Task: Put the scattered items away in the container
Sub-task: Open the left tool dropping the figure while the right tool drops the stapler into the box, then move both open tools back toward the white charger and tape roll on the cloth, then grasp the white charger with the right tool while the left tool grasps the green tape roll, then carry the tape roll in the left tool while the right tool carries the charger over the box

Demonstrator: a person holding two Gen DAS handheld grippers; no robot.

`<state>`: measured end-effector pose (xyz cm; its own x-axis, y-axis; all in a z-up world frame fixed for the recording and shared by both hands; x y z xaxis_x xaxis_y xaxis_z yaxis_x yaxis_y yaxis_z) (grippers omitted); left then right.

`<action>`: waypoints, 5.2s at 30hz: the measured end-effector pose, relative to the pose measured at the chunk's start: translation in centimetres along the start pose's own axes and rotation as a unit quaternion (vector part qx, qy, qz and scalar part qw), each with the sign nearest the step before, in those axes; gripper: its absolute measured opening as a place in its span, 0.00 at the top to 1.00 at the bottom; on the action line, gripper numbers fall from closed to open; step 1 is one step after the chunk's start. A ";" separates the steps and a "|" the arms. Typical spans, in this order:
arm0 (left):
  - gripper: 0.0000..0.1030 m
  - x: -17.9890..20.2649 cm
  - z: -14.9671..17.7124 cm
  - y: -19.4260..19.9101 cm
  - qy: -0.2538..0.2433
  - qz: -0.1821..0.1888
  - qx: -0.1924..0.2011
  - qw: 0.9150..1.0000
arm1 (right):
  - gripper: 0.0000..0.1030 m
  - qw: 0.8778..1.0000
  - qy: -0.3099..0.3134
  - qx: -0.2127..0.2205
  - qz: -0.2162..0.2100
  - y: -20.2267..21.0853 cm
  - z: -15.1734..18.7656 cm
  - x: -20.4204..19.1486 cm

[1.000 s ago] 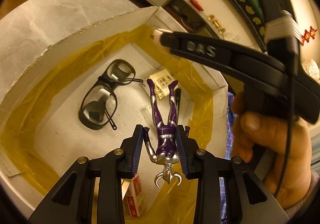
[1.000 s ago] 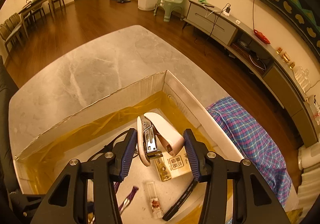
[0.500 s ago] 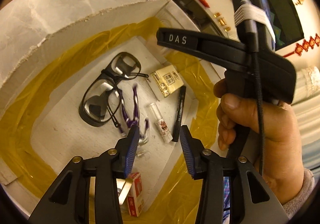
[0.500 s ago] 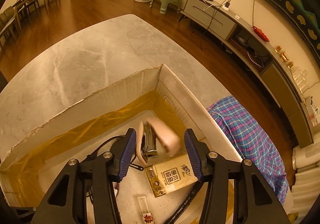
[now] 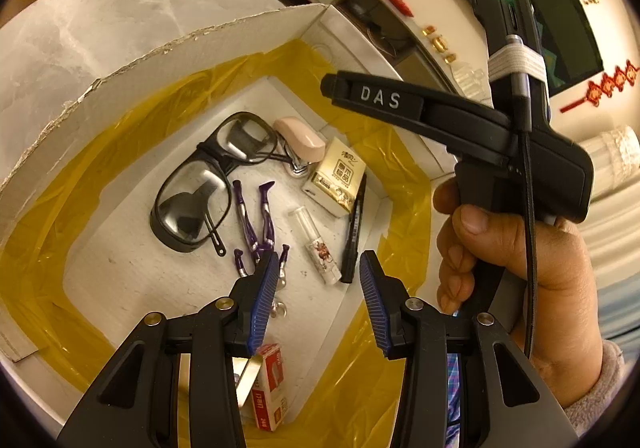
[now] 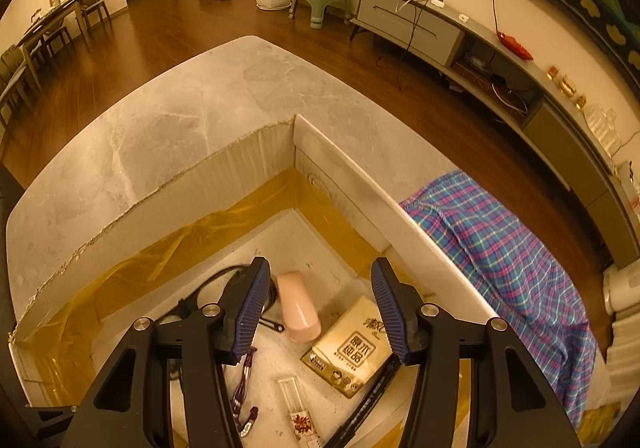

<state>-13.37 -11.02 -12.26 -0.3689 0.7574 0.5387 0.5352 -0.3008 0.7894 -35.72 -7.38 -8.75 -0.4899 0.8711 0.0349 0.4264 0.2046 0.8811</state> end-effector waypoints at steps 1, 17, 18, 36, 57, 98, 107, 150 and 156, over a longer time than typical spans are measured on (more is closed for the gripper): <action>0.57 0.1 0.0 -0.1 -0.001 0.000 0.000 1.000 | 0.47 1.000 -0.002 -0.001 -0.001 0.0 0.1 0.1; 0.56 1.6 0.0 1.2 -0.061 -0.036 0.052 0.996 | 0.46 0.998 -0.029 0.044 -0.042 5.9 1.0 -0.2; 0.56 1.8 0.0 1.4 -0.067 -0.038 0.058 0.995 | 0.46 0.997 -0.030 0.049 -0.044 6.4 1.3 -0.3; 0.56 6.5 0.9 5.4 -0.168 -0.017 0.165 0.972 | 0.46 0.969 -0.116 0.181 -0.119 17.4 9.1 3.0; 0.56 15.0 10.8 2.1 -0.338 0.034 0.118 0.933 | 0.42 0.955 -0.273 0.118 -0.001 9.2 24.2 19.2; 0.56 27.6 13.3 -21.1 -0.442 -0.129 -0.001 0.888 | 0.70 0.953 -0.269 0.132 -0.027 13.2 32.6 25.9; 0.86 26.9 13.9 -21.1 -0.464 -0.145 0.014 0.874 | 0.70 0.950 -0.280 0.135 -0.034 13.1 32.8 26.0; 0.87 12.9 8.1 2.2 -0.298 -0.027 0.097 0.949 | 0.70 0.970 -0.203 0.129 -0.038 16.7 30.0 11.4; 0.87 10.1 6.7 3.4 -0.258 -0.009 0.105 0.960 | 0.70 0.971 -0.187 0.141 -0.048 17.4 28.5 7.3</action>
<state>-10.19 -0.53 -6.12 0.0184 0.9639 0.2657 0.6932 -0.2038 0.6914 -10.23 15.25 -6.59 -0.2499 0.9325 -0.2606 0.6095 0.3606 0.7060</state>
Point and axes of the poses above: each gripper's, at about its wrist camera, not at the fingertips, and y roughly against the way its jaws point, x to its right, z to its underside, the point moved 8 cm from there along -y, roughly the way its jaws point, and after that the axes turned 5 degrees about -z, right-handed, at the moved point
